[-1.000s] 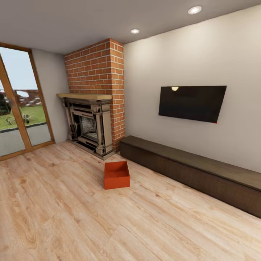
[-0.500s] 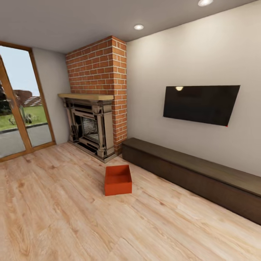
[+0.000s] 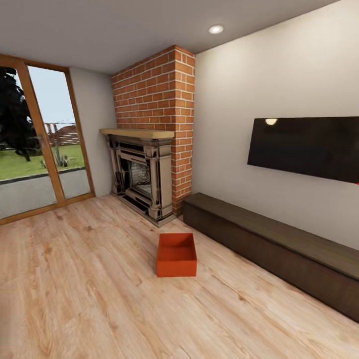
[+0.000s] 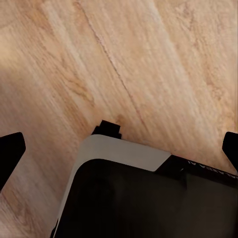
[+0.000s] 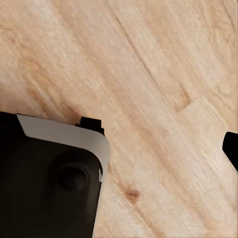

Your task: Move the two storage containers from the living room to the garage. In the garage, place one container on the floor and stack the other container on top of it (either order is fine).

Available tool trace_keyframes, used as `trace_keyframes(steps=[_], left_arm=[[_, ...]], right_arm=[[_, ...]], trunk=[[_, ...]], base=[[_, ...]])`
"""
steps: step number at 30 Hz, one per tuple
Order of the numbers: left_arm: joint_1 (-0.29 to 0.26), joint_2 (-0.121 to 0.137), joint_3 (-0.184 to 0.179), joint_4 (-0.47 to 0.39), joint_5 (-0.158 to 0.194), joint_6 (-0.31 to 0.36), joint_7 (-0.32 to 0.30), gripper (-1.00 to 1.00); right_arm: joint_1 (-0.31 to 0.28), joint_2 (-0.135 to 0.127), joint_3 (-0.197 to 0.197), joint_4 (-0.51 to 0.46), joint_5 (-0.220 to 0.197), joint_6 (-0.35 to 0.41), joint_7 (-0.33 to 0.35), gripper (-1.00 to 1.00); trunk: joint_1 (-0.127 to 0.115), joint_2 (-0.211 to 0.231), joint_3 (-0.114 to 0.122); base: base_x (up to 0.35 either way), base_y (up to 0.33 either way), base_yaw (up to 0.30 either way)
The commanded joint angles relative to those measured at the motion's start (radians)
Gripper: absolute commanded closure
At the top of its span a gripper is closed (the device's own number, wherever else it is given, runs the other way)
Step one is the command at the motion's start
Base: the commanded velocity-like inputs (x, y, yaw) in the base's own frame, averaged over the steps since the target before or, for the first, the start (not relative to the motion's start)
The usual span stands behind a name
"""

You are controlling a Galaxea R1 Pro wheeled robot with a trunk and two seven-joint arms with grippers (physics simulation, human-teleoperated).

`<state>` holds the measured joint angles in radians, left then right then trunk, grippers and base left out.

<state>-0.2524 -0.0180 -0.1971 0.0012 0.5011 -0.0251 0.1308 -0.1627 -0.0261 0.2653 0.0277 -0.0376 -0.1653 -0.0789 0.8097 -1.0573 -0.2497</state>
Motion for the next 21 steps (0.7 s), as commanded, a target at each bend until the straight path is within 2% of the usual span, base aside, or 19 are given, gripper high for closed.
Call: trace_keyframes(steps=[1, 18, 21], left_arm=[[-0.001, 0.000, -0.008, 0.000, 0.009, -0.003, 0.004, -1.00], [-0.001, 0.000, -0.008, 0.000, 0.009, -0.003, 0.003, -1.00], [-0.001, 0.000, -0.008, 0.000, 0.009, -0.003, 0.003, -1.00]], right_arm=[[-0.001, 0.000, 0.006, 0.003, -0.005, -0.006, -0.003, -1.00], [-0.001, -0.001, 0.000, 0.003, -0.010, -0.006, -0.003, -1.00], [-0.001, 0.000, -0.001, 0.003, -0.010, -0.006, -0.003, -1.00]], trunk=[[0.001, -0.001, -0.001], [0.001, -0.001, -0.001], [0.001, -0.001, -0.001]], base=[[0.324, 0.000, 0.008], [0.324, 0.000, 0.001], [0.324, 0.000, -0.109]])
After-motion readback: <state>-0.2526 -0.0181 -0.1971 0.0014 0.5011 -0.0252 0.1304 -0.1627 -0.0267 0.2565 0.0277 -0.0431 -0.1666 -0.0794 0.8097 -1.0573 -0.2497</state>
